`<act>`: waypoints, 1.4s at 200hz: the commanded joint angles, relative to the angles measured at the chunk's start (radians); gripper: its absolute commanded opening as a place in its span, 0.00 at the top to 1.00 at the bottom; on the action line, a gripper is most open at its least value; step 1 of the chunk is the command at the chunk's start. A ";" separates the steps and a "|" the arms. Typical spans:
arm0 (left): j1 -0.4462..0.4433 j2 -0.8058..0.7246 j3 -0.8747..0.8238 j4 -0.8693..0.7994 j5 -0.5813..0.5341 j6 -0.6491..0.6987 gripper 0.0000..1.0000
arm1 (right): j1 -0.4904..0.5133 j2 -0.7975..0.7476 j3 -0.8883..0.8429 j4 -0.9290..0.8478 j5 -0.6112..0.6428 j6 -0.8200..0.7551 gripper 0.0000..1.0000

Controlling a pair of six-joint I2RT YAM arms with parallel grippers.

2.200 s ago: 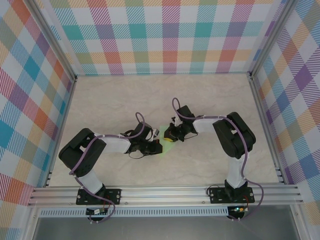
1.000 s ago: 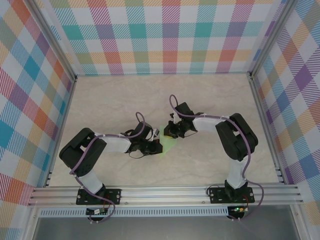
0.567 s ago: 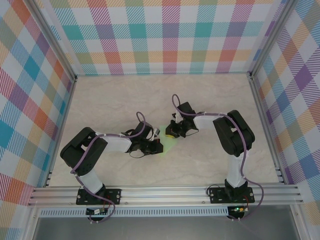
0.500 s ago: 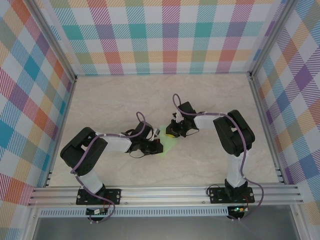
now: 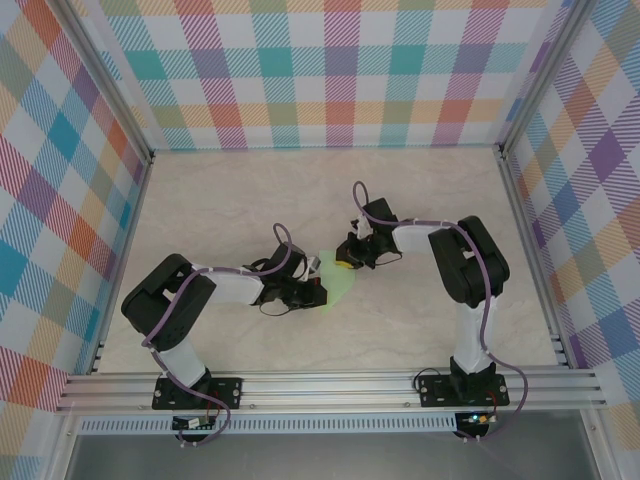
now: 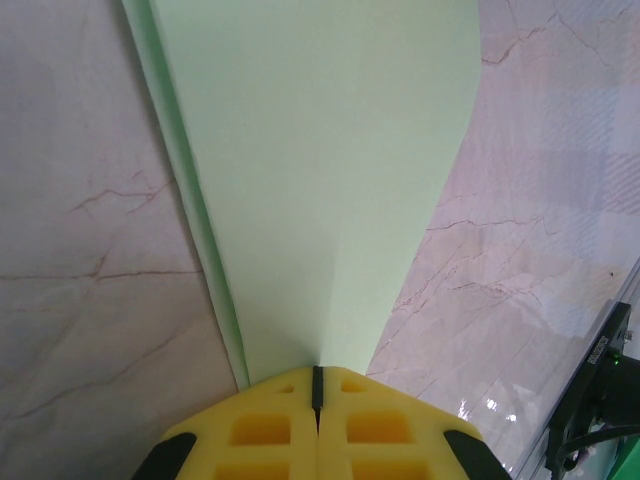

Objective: Fold a paper plane with a square sheet of paper (pick it up from the middle)
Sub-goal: Fourth fold the wing at the center of the table.

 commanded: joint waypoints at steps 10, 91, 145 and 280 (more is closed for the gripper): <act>-0.001 0.077 -0.060 -0.177 -0.098 0.036 1.00 | -0.046 0.043 0.043 0.034 0.088 -0.013 0.91; -0.002 0.071 -0.061 -0.183 -0.099 0.038 1.00 | -0.082 0.074 0.082 0.005 0.120 -0.021 0.91; -0.002 0.069 -0.061 -0.185 -0.100 0.037 1.00 | -0.094 0.101 0.106 -0.016 0.154 -0.012 0.91; -0.002 0.065 -0.060 -0.188 -0.100 0.036 1.00 | -0.158 0.120 0.154 -0.011 0.133 -0.034 0.91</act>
